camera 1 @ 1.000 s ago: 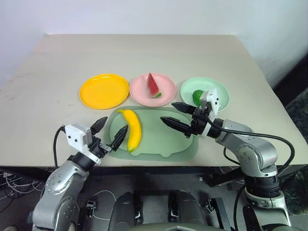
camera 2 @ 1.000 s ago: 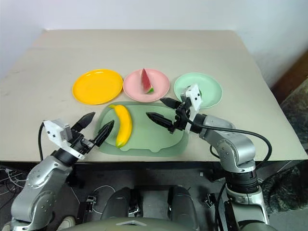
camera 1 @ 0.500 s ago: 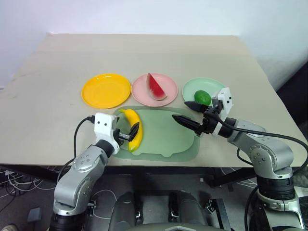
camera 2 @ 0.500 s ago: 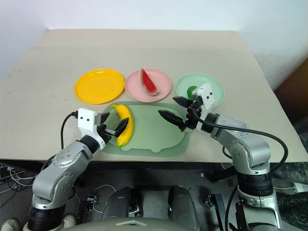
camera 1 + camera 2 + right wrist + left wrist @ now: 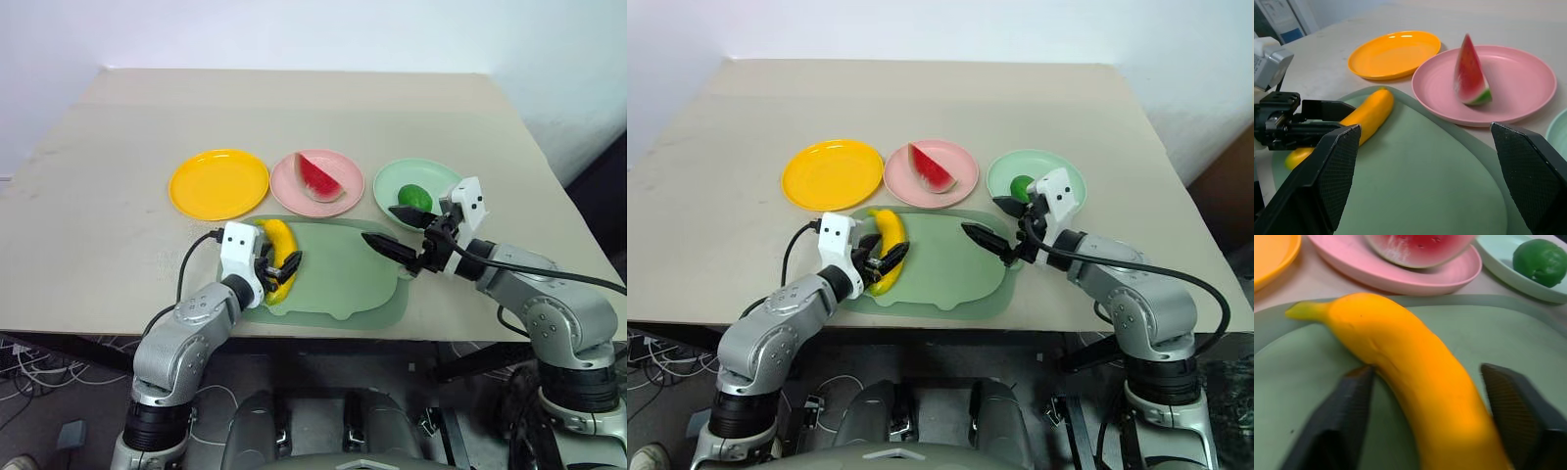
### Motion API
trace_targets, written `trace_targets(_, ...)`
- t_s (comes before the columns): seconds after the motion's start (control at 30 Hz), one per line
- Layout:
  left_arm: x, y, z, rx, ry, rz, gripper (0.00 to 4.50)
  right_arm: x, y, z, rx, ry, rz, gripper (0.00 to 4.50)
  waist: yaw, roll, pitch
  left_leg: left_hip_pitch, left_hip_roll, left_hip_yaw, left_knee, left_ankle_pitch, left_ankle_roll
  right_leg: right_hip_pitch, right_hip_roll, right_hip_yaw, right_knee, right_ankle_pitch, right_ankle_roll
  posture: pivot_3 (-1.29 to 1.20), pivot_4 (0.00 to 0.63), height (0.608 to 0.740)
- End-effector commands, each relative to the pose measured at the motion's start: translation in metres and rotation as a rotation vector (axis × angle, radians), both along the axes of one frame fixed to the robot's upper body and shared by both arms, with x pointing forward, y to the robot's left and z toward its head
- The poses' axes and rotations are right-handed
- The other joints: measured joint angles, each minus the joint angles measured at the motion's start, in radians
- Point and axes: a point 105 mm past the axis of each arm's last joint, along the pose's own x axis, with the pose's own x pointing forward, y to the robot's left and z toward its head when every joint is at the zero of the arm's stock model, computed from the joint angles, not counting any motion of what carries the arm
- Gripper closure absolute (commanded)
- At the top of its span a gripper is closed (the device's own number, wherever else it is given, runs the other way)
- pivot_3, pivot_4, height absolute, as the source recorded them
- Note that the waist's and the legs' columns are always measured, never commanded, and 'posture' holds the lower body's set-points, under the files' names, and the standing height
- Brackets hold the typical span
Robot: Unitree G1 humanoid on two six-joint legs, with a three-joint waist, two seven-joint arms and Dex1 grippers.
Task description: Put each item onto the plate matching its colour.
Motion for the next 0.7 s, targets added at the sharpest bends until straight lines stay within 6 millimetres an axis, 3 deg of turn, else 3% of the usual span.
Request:
trace_targets(0.03,0.002,0.009,-0.002,0.064,-0.006,0.032,2.17,-0.003,0.001,0.011,0.007,-0.044,0.008,0.00,0.000,0.000,0.000,0.000,0.000,0.000,0.000,0.000,0.000,0.000,0.000,0.000,0.000,0.000,0.000,0.00,0.150,0.695)
trace_targets(0.13,0.003,0.011,0.004,0.064,-0.031,0.033,2.97,0.000,0.004,0.010,0.011,-0.042,0.010,0.00,-0.001,0.000,0.000,0.000,0.000,0.000,0.000,0.000,0.000,0.000,0.000,0.000,0.000,0.000,0.000,0.00,0.150,0.695)
trace_targets(0.37,-0.005,0.018,0.019,0.043,-0.069,0.032,3.00,0.005,0.009,0.010,0.023,-0.039,0.025,0.00,-0.003,0.000,0.000,0.000,0.000,0.000,0.000,0.000,0.000,-0.001,0.000,0.000,0.000,0.000,0.000,0.00,0.150,0.695)
trace_targets(0.5,-0.017,0.018,0.048,0.048,-0.231,-0.007,3.00,0.006,0.011,0.010,0.029,-0.042,0.037,0.00,-0.001,0.000,0.000,-0.001,0.000,0.000,0.000,0.000,0.000,-0.001,0.000,0.000,0.000,0.000,0.000,0.00,0.150,0.695)
trace_targets(0.57,-0.022,0.022,0.052,0.063,-0.258,0.002,3.00,0.006,0.012,0.010,0.027,-0.043,0.043,0.00,0.000,0.000,0.000,-0.001,0.000,0.000,0.000,0.000,0.000,-0.001,0.000,0.000,0.000,0.000,0.000,0.00,0.150,0.695)
trace_targets(0.7,-0.016,0.033,0.059,0.099,-0.304,0.053,3.00,0.009,0.014,0.010,0.030,-0.045,0.048,0.00,0.000,0.000,0.000,0.000,0.000,0.000,0.000,0.000,0.000,-0.001,0.000,0.000,0.000,0.000,0.000,0.00,0.150,0.695)
